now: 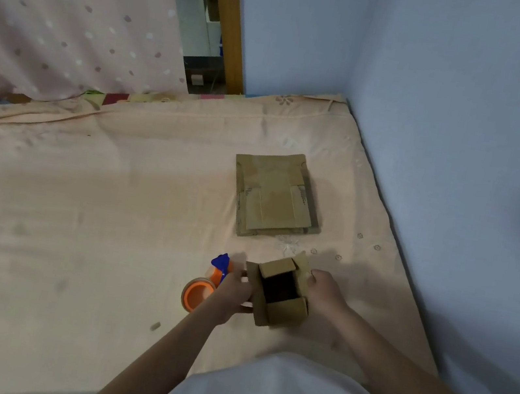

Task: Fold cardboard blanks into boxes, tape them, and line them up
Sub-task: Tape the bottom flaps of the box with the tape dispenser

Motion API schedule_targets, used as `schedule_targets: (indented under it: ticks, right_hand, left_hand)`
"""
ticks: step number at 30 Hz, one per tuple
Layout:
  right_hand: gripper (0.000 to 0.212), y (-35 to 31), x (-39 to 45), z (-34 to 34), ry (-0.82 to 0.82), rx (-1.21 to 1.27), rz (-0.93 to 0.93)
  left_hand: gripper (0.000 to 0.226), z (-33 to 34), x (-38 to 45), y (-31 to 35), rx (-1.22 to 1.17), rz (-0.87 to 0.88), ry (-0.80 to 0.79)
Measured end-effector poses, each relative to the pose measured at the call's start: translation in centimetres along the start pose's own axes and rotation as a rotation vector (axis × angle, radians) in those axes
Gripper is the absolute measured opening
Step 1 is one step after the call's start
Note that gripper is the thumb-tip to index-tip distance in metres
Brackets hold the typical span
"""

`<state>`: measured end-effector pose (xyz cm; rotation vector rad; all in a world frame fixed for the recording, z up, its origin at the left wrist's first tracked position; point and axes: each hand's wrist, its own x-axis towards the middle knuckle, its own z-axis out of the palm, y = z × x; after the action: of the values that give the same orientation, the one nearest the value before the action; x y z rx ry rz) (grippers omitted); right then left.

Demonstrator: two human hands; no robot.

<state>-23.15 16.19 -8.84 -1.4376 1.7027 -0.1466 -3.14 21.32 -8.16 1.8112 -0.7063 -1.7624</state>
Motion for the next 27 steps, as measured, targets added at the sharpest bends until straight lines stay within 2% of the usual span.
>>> schedule_targets:
  ticks: [2,4,6,10,13,14,17,19,20,21,23,25,27]
  right_hand:
    - [0.031,-1.0,0.1,-0.6,-0.006,-0.108,-0.066]
    - [0.024,-2.0,0.4,-1.2,-0.033,-0.207,-0.140]
    - [0.025,-2.8,0.7,-1.6,-0.074,-0.289,-0.214]
    - [0.025,-4.4,0.8,-1.8,-0.135,-0.508,-0.328]
    - [0.024,-4.7,0.7,-1.9,-0.123,-0.529,-0.336]
    - [0.032,-4.3,0.8,-1.8,-0.094,-0.537,-0.331]
    - [0.082,-2.7,0.1,-1.7,0.049,-0.523,-0.240]
    - [0.100,-1.3,-0.5,-1.0,0.170,-0.333,-0.101]
    - [0.104,-0.6,-0.6,-0.5,0.192,-0.198,-0.003]
    - [0.103,0.1,-0.7,-0.1,0.176,-0.064,0.098]
    - [0.081,0.6,-0.8,0.5,0.080,0.114,0.236]
    - [0.050,0.9,-0.8,0.5,0.018,0.133,0.232]
    - [0.033,0.8,-0.4,0.0,0.006,0.111,0.208]
  left_hand:
    - [0.063,0.1,0.4,0.6,0.144,0.036,0.073]
    - [0.075,0.2,0.8,1.3,0.211,0.095,0.168]
    - [0.072,0.6,1.1,2.1,0.226,0.095,0.189]
    - [0.074,2.0,0.9,3.1,0.424,0.022,0.220]
    - [0.065,2.7,0.8,2.5,0.502,-0.035,0.216]
    - [0.059,2.8,0.9,2.4,0.523,-0.037,0.216]
    - [0.032,2.9,1.3,2.4,0.569,-0.023,0.219]
    - [0.035,3.1,1.3,2.6,0.515,-0.012,0.214]
    - [0.045,3.2,1.4,2.7,0.488,-0.008,0.219]
    - [0.052,3.4,1.5,2.8,0.473,-0.008,0.228]
    - [0.053,3.8,1.7,2.8,0.492,-0.007,0.235]
    - [0.045,4.0,2.1,2.7,0.524,0.004,0.229]
    - [0.036,3.6,2.5,2.6,0.511,0.022,0.211]
